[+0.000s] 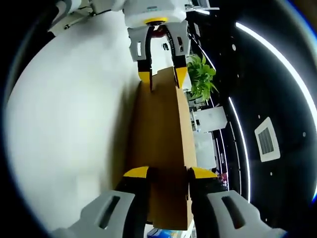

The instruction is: Operate the shoe box by opening the lid, removing the specified soft item, and placing it in the target area until the item is outside and the box remains undamaged.

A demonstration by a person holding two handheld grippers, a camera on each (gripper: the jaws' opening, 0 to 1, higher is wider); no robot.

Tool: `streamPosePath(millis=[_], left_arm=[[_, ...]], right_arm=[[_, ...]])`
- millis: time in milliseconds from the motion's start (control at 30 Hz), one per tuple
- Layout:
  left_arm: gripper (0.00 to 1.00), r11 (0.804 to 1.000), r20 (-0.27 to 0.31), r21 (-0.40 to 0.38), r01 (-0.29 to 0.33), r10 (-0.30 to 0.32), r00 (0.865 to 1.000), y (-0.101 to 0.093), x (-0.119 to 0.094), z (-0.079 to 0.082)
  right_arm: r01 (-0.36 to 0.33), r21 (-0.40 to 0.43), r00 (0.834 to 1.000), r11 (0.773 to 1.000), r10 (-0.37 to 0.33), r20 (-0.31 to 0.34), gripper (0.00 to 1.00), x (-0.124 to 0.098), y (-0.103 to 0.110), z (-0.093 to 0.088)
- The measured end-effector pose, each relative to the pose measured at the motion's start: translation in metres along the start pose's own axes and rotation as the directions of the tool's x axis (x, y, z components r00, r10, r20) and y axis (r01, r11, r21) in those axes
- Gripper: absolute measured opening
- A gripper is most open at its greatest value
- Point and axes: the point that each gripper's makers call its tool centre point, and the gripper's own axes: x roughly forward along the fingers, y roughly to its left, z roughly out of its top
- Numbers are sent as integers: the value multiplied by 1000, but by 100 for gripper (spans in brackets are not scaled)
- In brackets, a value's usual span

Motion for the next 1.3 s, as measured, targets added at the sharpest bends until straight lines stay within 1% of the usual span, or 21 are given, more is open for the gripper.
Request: streamPosePath(millis=[33,333,600,833,1033,1167,1300], left_arm=[[29,1000,0,3,-1,1,1000,1,-1,1],[29,998,-11,48,-27,28,1000,0,-2,0],[29,998,-35,43,-34,36,999,0,-5,3],[29,998,-45,40,-38,40,998,-3,-11,11],[29,999,-54,40,-37,39,998,-6,-16,18],[28,999,-58,38,-29,31,998,-7,-18,21],[28,999,-56,37,-30,32,998,-9,-20,29]], right_arm=[[1,-2,1000,1000,-1,2,30,0,0,0],[1,-1,1000,1000,-1,16,30,0,0,1],[-5,-1,1000,1000,5,22,30,-5,1,3],[-11,-3,999,1000,11,42,30,-13,2,0],[-12,2,999,1000,12,34,30,-22,5,-1],[-12,1,1000,1000,12,29,30,-24,5,-5],[-11,-3,1000,1000,11,20,30,-29,6,-9]])
